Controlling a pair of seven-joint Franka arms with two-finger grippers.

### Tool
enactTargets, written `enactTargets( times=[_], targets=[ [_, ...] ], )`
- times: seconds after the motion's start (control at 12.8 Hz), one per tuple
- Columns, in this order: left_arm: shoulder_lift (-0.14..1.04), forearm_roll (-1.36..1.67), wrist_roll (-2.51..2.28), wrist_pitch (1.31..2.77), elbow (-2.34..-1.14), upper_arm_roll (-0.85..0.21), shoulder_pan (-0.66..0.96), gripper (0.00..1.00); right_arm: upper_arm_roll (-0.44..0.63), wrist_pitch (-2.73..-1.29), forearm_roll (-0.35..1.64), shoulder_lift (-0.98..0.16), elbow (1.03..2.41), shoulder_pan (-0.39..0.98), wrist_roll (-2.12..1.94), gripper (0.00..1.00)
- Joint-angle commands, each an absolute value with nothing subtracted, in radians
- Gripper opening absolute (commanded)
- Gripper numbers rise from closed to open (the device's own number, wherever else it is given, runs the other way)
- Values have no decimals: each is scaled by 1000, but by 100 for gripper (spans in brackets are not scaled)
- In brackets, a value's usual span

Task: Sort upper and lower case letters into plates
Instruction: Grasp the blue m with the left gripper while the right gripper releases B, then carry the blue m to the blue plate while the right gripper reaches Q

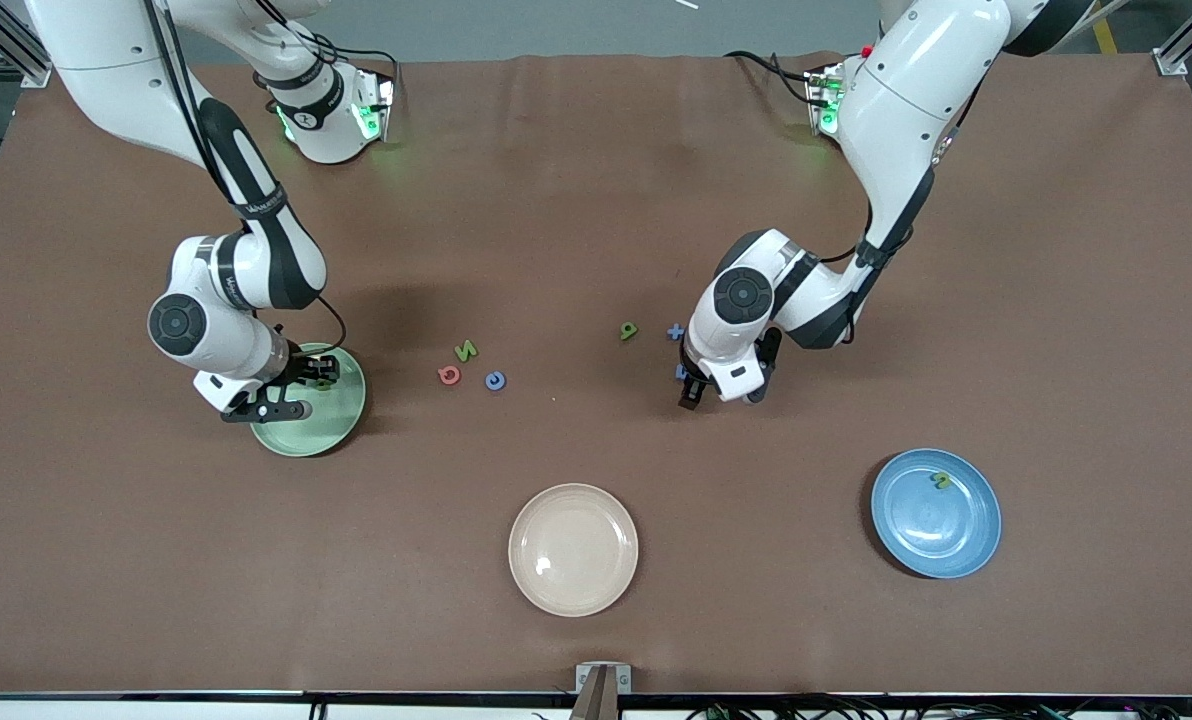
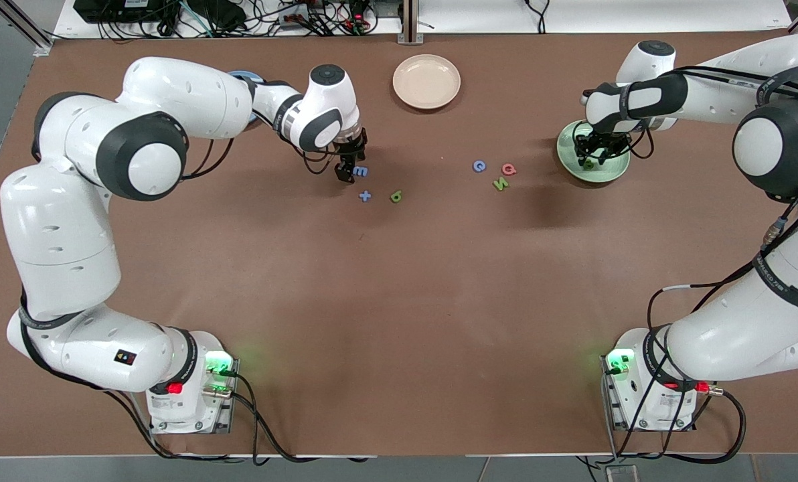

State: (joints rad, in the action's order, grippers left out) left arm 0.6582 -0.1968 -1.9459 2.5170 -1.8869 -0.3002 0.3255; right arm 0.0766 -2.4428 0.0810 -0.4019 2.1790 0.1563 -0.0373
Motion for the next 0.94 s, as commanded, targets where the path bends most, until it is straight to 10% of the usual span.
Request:
enactTargets(
  times=[0.0,0.31,0.86],
  targets=[
    [629,-193,-1973,2554,-1940,-342,290,62,61,-2392,83,-377,2159,141,-37,100],
    [632,-195,-1976,2599,-1968,-360,272,0,58,-2238,94,-374,2043,146,-28,100],
    [549,-209,-1633,2583,-1893,-357,100,0,54,-2246,97,-377,2011,267,230,100]
  ],
)
